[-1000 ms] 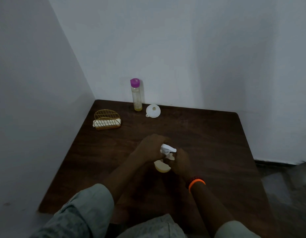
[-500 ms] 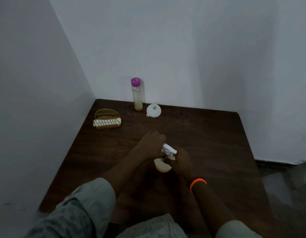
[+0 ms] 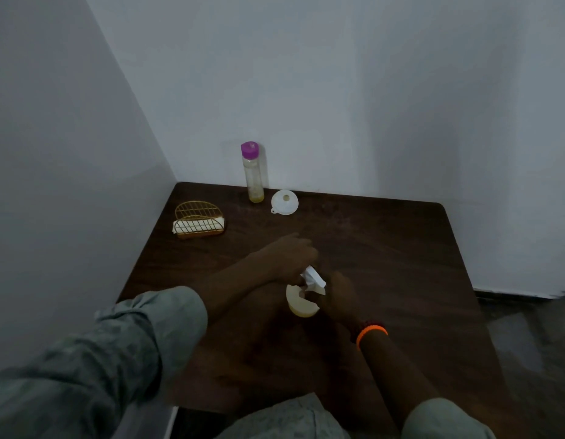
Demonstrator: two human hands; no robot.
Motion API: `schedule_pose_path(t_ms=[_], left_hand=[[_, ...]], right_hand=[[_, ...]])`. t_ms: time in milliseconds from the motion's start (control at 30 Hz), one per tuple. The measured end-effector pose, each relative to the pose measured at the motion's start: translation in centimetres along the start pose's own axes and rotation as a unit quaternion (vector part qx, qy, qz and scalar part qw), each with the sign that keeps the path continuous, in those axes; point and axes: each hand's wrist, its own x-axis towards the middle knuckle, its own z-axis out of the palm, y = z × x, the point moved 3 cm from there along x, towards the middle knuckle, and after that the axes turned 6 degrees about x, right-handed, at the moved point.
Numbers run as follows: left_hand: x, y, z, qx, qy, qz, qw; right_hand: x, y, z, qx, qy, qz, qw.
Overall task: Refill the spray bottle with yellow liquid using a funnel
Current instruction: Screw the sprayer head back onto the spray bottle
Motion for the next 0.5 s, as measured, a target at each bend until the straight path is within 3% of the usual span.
schedule_pose_path(t_ms=[267, 500], left_hand=[[0.47, -0.19, -0.36, 0.02, 0.0, 0.067, 0.998], [0.42, -0.26, -0.32, 0.016, -0.018, 0.046, 0.999]], right_hand=[[0.25, 0.12, -0.25, 0.01, -0.007, -0.004, 1.0], [0.24, 0.02, -0.3, 0.01, -0.016, -0.014, 1.0]])
